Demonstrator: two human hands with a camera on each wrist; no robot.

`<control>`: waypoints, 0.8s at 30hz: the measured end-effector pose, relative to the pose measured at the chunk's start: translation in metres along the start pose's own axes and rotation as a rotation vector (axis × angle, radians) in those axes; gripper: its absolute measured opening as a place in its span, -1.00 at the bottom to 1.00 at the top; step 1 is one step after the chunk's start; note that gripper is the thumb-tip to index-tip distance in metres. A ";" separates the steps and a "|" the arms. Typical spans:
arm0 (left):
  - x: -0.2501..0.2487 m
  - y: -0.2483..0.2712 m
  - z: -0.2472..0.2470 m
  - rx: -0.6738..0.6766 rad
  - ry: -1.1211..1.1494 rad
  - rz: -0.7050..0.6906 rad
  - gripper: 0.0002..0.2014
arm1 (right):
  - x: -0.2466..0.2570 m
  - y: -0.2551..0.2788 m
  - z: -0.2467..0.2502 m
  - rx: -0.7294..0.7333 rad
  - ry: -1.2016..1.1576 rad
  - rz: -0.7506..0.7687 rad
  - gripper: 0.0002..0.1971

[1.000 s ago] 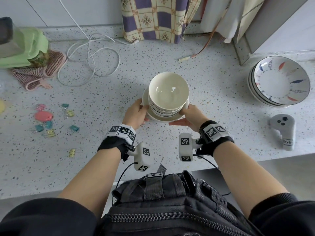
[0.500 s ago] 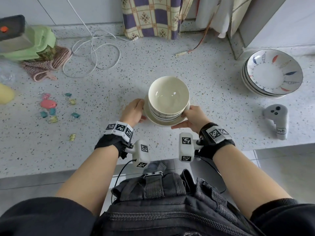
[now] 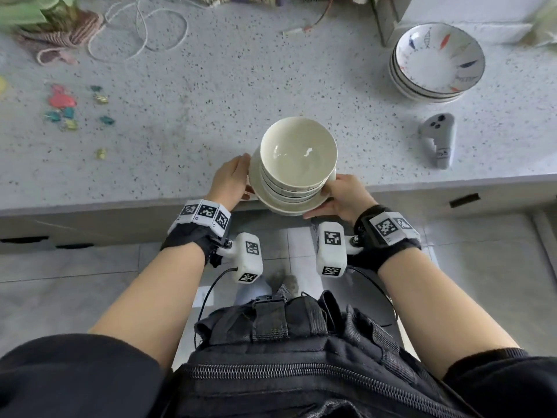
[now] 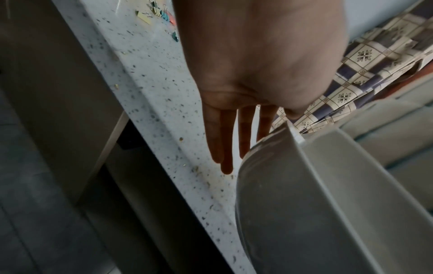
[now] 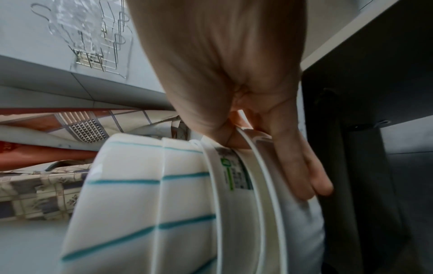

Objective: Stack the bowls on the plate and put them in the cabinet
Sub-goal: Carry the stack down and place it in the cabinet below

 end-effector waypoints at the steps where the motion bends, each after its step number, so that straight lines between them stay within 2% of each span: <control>1: 0.003 0.006 -0.002 0.006 0.002 -0.001 -0.50 | -0.009 0.006 0.004 -0.004 -0.007 -0.010 -0.64; 7: 0.032 0.025 0.000 -0.051 -0.012 -0.012 -0.62 | -0.067 0.028 0.013 -0.052 -0.063 -0.044 -0.70; 12: 0.066 0.037 0.013 -0.182 -0.105 -0.202 -0.66 | -0.120 0.034 0.008 -0.082 -0.110 -0.073 -0.70; 17: 0.095 0.040 0.025 -0.314 -0.150 -0.332 -0.70 | -0.164 0.030 -0.003 -0.060 -0.104 -0.102 -0.70; 24: 0.128 0.015 0.005 -0.483 -0.435 -0.573 -0.61 | -0.217 -0.020 -0.020 -0.036 -0.095 -0.121 -0.65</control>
Point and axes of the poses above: each hand's wrist, its own y-axis away from the middle knuckle, its own z-axis out of the back of the hand, x = y × z, the point moved 4 cm from there along -y, towards the middle knuckle, and after that the axes turned 14 degrees about -x, right-handed, at the moved point
